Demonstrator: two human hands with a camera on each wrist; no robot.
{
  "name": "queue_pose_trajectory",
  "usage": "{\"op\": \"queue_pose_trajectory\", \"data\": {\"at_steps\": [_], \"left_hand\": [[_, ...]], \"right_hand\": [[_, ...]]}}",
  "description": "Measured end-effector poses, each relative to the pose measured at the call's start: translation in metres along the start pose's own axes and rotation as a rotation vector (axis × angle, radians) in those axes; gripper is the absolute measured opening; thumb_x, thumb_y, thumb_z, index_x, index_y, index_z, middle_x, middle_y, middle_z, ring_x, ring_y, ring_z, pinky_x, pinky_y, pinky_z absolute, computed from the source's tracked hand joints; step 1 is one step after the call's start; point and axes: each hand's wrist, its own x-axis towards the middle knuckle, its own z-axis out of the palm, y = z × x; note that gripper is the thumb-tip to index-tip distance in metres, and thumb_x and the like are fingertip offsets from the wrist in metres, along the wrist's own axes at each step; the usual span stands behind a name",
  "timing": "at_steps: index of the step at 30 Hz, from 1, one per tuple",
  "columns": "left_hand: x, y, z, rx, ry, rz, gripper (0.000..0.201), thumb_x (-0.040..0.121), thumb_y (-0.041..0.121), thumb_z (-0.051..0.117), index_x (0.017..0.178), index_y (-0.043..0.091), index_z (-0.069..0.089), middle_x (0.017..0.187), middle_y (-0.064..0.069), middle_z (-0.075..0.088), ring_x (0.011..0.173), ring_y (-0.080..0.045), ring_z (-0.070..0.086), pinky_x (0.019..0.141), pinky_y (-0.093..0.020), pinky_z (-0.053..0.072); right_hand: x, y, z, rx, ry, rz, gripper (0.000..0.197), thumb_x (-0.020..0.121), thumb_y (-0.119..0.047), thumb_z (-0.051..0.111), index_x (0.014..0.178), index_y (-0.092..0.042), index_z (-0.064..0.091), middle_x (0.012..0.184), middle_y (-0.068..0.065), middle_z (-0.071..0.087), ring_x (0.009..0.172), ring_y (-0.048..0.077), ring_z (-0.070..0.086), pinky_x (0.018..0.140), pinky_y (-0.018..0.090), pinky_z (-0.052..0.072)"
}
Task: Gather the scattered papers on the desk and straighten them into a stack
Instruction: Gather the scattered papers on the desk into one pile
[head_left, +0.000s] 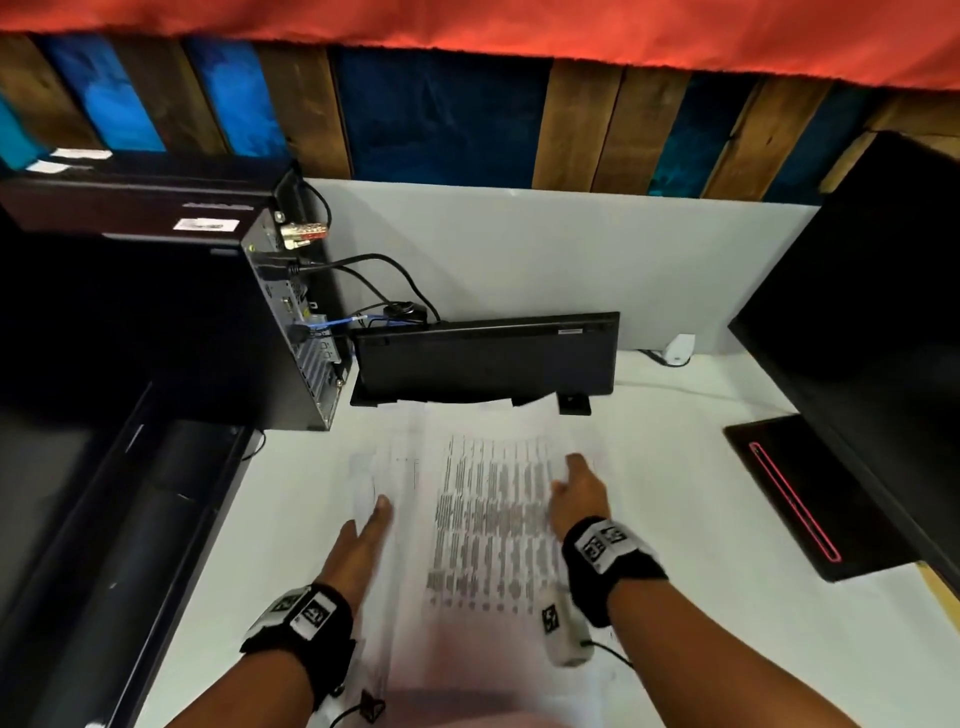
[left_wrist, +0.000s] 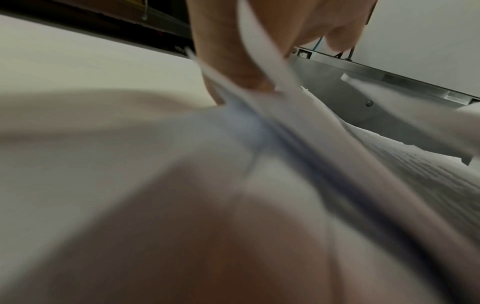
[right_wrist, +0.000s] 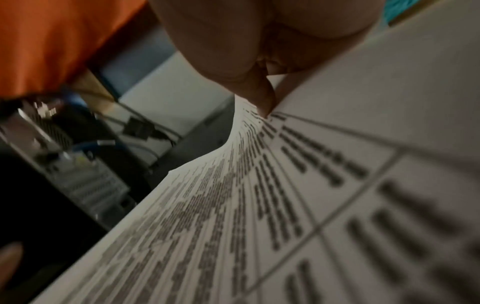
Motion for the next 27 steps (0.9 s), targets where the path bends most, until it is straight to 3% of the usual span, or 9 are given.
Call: {"op": "queue_pose_trajectory", "data": {"at_steps": [3,5,8,13,16,19,22,25,27], "left_hand": [[0.008,-0.009,-0.003,0.123,0.058,0.045,0.123,0.062,0.052,0.083,0.152,0.012,0.009,0.158,-0.008,0.023,0.145,-0.027,0.025,0.117,-0.042,0.025],[0.012,-0.013,-0.005,0.254,0.068,0.06,0.121,0.055,0.034,0.09,0.149,0.007,0.019,0.153,-0.012,0.034,0.141,-0.028,0.032,0.115,-0.042,0.029],[0.013,-0.016,-0.006,0.289,0.067,0.076,0.079,0.064,0.017,0.087,0.128,0.008,0.041,0.128,-0.009,0.055,0.126,-0.029,0.05,0.101,-0.036,0.041],[0.021,-0.024,-0.01,0.255,0.045,0.076,0.108,0.051,0.039,0.091,0.14,0.013,0.034,0.14,-0.003,0.049,0.131,-0.026,0.045,0.111,-0.043,0.036],[0.059,-0.058,-0.021,0.236,0.026,0.039,0.131,0.032,0.058,0.091,0.142,0.023,0.03,0.146,-0.002,0.047,0.133,-0.024,0.046,0.109,-0.047,0.038],[0.067,-0.064,-0.025,0.237,0.018,0.026,0.132,0.03,0.058,0.092,0.142,0.023,0.031,0.143,0.0,0.049,0.131,-0.024,0.048,0.108,-0.047,0.04],[0.074,-0.067,-0.028,0.224,0.008,0.024,0.128,0.03,0.055,0.093,0.14,0.025,0.035,0.139,0.002,0.053,0.128,-0.024,0.051,0.107,-0.047,0.042],[0.098,-0.088,-0.035,0.188,0.003,0.01,0.128,0.029,0.054,0.094,0.139,0.028,0.035,0.14,-0.001,0.054,0.127,-0.023,0.053,0.106,-0.046,0.043],[0.07,-0.064,-0.026,0.202,0.02,0.012,0.13,0.03,0.055,0.093,0.141,0.024,0.033,0.142,-0.003,0.052,0.129,-0.025,0.051,0.108,-0.046,0.041]], "right_hand": [[-0.002,0.012,0.024,-0.013,-0.103,0.009,0.049,0.096,-0.016,0.049,0.142,-0.011,0.035,0.142,0.013,0.046,0.13,0.026,0.046,0.106,0.034,0.037],[0.006,0.023,0.022,-0.188,0.047,0.049,0.053,0.092,-0.035,0.054,0.139,-0.016,0.037,0.141,0.009,0.043,0.13,0.027,0.041,0.104,0.04,0.037],[0.01,0.044,-0.003,-0.3,0.232,0.426,0.07,0.081,-0.045,0.065,0.134,-0.01,0.037,0.135,0.013,0.041,0.125,0.031,0.04,0.098,0.049,0.04],[0.019,0.057,-0.021,0.007,-0.031,0.494,0.075,0.081,-0.031,0.072,0.136,0.005,0.036,0.133,0.022,0.052,0.121,0.034,0.054,0.097,0.033,0.043],[0.015,0.049,-0.034,-0.02,0.021,0.377,0.05,0.09,-0.029,0.059,0.129,0.0,0.051,0.13,0.02,0.057,0.117,0.033,0.057,0.094,0.031,0.044],[0.003,0.03,-0.061,0.024,0.354,0.193,0.039,0.093,-0.027,0.054,0.127,-0.008,0.054,0.123,0.021,0.06,0.112,0.036,0.058,0.094,0.038,0.047],[-0.017,-0.008,-0.1,0.218,0.608,-0.107,0.021,0.094,-0.026,0.054,0.111,-0.015,0.057,0.089,0.012,0.066,0.085,0.032,0.064,0.078,0.035,0.053],[-0.035,-0.043,-0.122,0.474,0.613,-0.297,0.011,0.091,-0.018,0.06,0.102,-0.016,0.059,0.079,-0.011,0.063,0.071,-0.001,0.063,0.066,0.009,0.05],[-0.035,-0.044,-0.116,0.607,0.507,-0.271,0.017,0.089,-0.015,0.063,0.105,-0.016,0.06,0.09,-0.009,0.067,0.078,-0.007,0.065,0.074,0.009,0.052]]}}
